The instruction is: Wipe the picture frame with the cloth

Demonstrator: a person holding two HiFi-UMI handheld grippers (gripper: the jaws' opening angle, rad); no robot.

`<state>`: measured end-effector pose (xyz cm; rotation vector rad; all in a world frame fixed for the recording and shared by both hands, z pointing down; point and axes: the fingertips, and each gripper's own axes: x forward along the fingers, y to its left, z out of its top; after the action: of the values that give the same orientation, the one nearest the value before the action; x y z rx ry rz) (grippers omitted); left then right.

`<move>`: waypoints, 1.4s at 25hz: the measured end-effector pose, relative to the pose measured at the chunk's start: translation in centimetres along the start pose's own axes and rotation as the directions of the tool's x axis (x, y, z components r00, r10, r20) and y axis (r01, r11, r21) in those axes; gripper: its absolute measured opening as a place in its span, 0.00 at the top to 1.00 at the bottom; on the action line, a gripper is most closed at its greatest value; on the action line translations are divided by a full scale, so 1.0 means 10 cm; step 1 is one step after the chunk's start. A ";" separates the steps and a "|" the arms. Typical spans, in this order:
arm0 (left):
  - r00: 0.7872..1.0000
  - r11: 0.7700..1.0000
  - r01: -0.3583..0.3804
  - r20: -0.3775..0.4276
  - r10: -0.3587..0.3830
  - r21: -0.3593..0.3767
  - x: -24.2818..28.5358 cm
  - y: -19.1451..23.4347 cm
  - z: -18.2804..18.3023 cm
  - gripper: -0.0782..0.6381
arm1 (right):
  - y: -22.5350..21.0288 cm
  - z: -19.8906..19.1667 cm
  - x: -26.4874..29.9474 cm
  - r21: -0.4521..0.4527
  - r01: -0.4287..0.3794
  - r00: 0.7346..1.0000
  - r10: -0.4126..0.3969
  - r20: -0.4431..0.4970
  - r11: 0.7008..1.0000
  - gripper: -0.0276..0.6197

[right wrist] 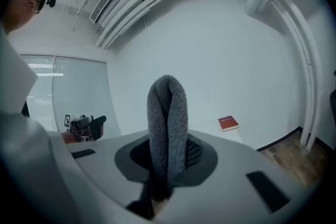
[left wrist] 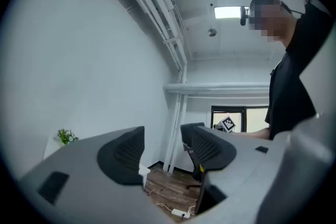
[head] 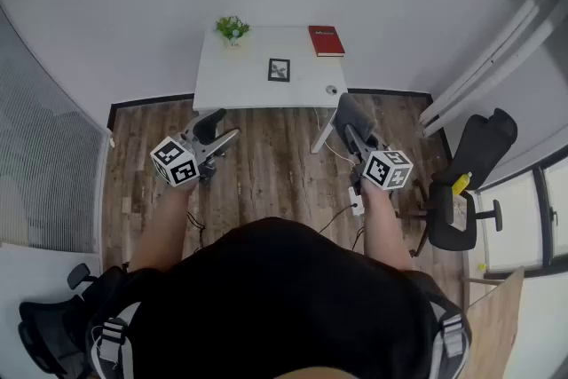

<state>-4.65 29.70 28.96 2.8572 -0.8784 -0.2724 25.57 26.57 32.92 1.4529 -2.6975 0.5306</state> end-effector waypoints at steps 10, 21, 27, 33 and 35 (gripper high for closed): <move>0.989 0.980 -0.121 -0.069 0.134 0.158 0.48 -0.22 -0.09 0.56 | -0.57 0.13 -0.22 -0.064 -0.020 1.000 0.019 -0.016 0.998 0.89; 0.964 0.947 -0.226 -0.089 0.252 0.230 0.77 -0.21 -0.21 0.70 | -0.94 0.09 -0.10 -0.067 -0.063 0.996 0.058 -0.069 0.996 0.89; 0.958 0.947 -0.245 -0.102 0.270 0.206 0.77 -0.16 -0.28 0.78 | -0.94 0.15 0.08 -0.058 -0.089 0.994 0.085 -0.063 0.994 0.89; 0.952 0.946 -0.266 -0.107 0.288 0.185 0.74 -0.01 -0.32 0.82 | -0.92 0.00 0.30 -0.036 -0.109 0.991 0.105 -0.089 0.993 0.89; 0.949 0.946 -0.273 -0.115 0.295 0.172 0.70 0.08 -0.37 0.82 | -0.91 -0.03 0.38 -0.031 -0.110 0.990 0.106 -0.094 0.993 0.89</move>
<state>1.38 25.35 31.85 2.7888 -1.3155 0.0306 30.82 19.06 36.48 1.2473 -2.7099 0.5369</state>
